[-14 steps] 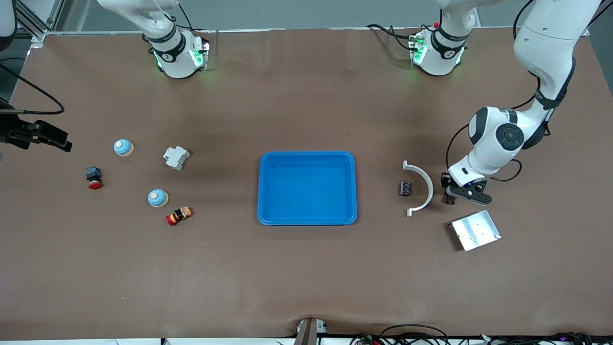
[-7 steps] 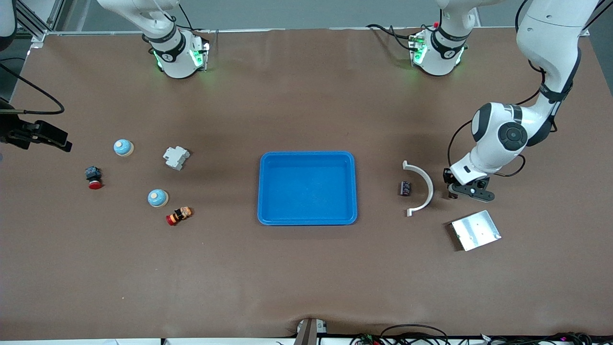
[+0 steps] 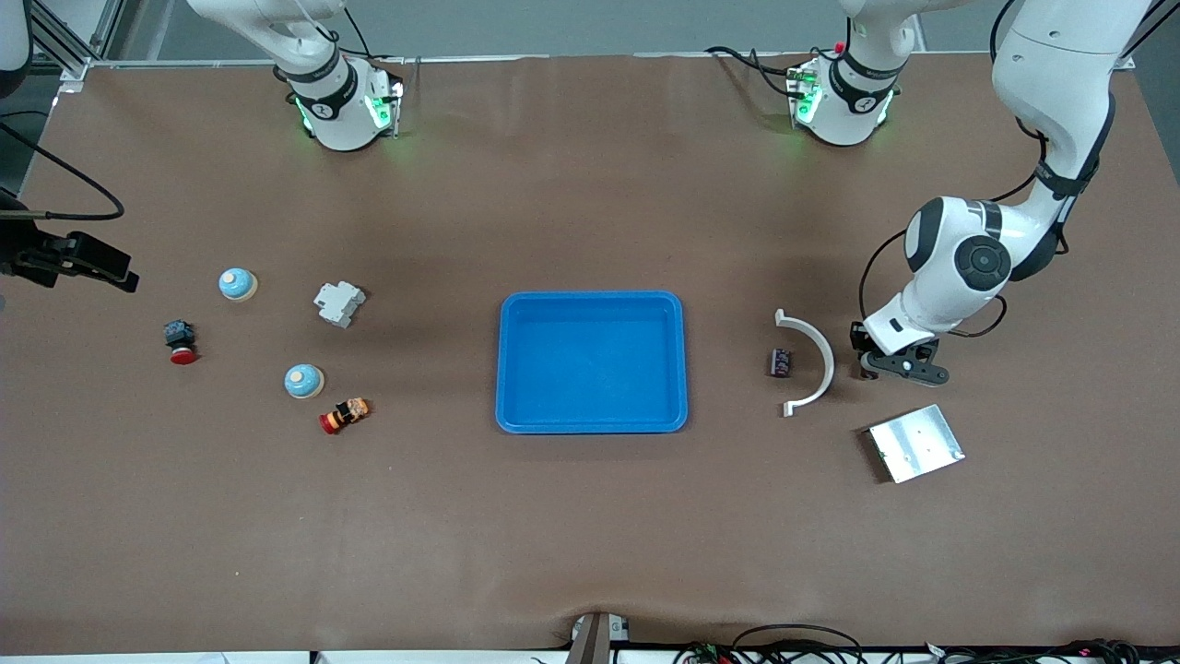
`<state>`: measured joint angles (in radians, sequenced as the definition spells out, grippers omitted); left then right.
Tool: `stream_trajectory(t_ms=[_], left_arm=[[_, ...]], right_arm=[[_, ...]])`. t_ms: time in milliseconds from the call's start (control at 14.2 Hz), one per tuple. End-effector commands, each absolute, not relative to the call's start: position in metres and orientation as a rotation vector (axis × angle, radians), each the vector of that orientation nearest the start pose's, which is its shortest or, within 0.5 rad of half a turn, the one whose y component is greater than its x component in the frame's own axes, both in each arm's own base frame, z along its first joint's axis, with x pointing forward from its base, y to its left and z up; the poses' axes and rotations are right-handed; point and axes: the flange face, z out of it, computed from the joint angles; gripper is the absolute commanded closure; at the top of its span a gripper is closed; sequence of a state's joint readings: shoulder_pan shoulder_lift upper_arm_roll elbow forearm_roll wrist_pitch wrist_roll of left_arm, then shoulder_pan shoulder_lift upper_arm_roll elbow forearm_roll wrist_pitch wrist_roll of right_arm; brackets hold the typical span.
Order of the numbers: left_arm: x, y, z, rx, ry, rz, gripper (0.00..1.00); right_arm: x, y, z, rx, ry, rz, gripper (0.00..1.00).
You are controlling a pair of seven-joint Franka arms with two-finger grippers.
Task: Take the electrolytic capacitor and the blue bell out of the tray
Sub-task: 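Lower the capacitor inside the arc and open the left gripper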
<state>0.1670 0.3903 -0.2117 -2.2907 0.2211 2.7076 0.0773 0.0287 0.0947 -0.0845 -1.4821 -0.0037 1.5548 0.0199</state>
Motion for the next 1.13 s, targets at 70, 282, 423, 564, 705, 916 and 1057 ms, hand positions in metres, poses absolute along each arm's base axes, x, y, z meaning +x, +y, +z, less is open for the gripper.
stream_trajectory(t_ms=[70,282,423,564,705,916,1057], left_arm=[[0.531,-0.040,0.184,-3.088,0.461,-0.050,1.00],[0.534,-0.040,0.175,-3.099,0.442,-0.037,0.17],[0.535,-0.041,0.173,-3.103,0.434,-0.033,0.00],[0.539,-0.040,0.191,-3.095,0.414,-0.076,0.00],[0.541,-0.043,0.220,-3.075,0.401,-0.039,0.00],[0.564,-0.055,0.277,-3.035,0.411,0.038,0.00],[0.578,-0.063,0.309,-3.054,0.335,0.105,0.00]], right_arm=[[0.580,-0.032,0.616,-3.152,0.116,0.034,0.00],[0.580,-0.032,0.616,-3.152,0.116,0.034,0.00],[0.580,-0.032,0.616,-3.152,0.116,0.034,0.00],[0.580,-0.033,0.616,-3.152,0.118,0.034,0.00],[0.580,-0.033,0.616,-3.152,0.118,0.034,0.00],[0.580,-0.032,0.616,-3.152,0.116,0.034,0.00],[0.580,-0.034,0.616,-3.152,0.121,0.036,0.00]])
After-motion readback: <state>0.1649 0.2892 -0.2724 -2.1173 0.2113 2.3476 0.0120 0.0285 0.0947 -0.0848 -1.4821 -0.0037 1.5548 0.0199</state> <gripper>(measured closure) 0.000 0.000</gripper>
